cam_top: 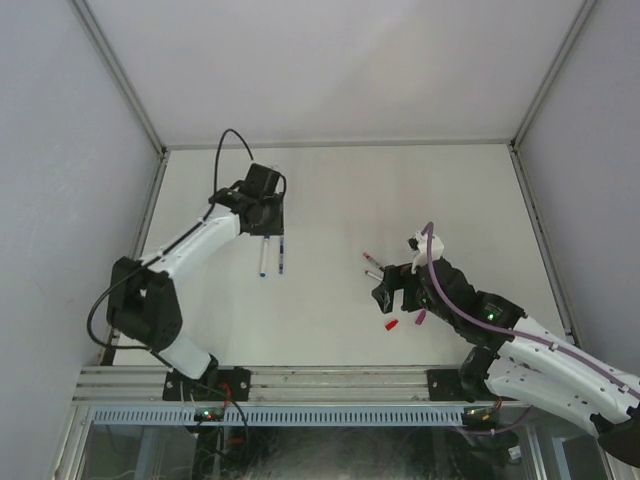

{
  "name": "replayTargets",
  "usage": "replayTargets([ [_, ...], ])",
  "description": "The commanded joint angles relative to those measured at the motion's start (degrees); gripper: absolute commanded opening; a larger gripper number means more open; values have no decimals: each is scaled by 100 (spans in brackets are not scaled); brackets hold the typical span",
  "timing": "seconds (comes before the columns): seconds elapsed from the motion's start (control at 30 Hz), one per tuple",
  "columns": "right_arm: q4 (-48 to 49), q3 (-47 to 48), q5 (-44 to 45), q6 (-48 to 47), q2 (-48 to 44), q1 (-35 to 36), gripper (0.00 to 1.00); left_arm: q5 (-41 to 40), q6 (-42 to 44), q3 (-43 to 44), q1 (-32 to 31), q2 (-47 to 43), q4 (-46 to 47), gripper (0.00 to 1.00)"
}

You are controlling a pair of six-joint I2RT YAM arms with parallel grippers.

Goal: Insert the pens into the pen caps
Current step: Pick up the pen from the center of the board.

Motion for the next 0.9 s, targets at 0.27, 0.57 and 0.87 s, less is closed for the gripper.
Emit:
replayTargets([
  [0.27,90,766,-654,-103,847,-873,92,323,341,-624,26,-2739,302,46],
  [0.57,306,800,-1264,-145,1301,-1822,92,665,633,-858,25,-3696,279,53],
  [0.87,413,809,-847,-156,1477,-2225,94,624,421,-1107,54,-3732,535,61],
])
